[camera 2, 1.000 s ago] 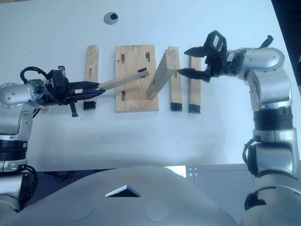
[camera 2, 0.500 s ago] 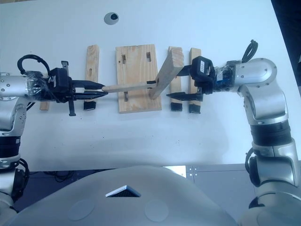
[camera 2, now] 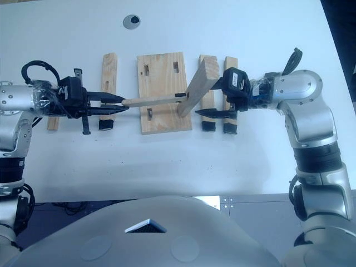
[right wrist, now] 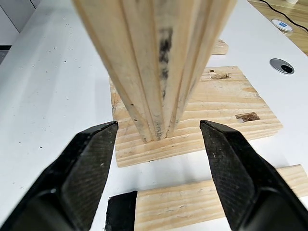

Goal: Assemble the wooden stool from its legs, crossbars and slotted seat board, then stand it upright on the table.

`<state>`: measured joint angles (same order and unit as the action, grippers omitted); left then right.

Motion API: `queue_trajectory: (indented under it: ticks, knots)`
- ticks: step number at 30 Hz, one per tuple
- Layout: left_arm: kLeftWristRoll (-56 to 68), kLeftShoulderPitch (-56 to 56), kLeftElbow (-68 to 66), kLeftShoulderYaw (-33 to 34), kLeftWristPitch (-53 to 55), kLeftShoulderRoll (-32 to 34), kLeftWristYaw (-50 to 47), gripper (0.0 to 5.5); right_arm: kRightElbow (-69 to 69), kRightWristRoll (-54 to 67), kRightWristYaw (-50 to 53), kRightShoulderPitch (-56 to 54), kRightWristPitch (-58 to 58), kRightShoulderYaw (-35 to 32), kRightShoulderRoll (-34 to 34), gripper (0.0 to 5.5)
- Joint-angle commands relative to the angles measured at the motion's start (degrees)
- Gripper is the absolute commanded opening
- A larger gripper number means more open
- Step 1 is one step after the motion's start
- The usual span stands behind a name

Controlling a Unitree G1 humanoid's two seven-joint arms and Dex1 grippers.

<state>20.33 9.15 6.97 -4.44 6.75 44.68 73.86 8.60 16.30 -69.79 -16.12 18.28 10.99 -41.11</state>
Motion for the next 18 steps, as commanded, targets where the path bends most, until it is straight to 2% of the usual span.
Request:
queue_trajectory:
  ticks: [1, 18]
  knots:
    - [-1.5, 1.1, -0.7, -0.8, -0.5, 0.3, -0.4, 0.37, 0.7, 0.0, 0.3, -1.1, 0.4, 0.4, 0.1, 3.17]
    - [-3.4, 4.1, 1.1, -3.0, 0.9, 0.7, 0.2, 0.37, 0.4, -0.2, 2.6, -2.7, 0.3, 1.8, 1.5, 3.17]
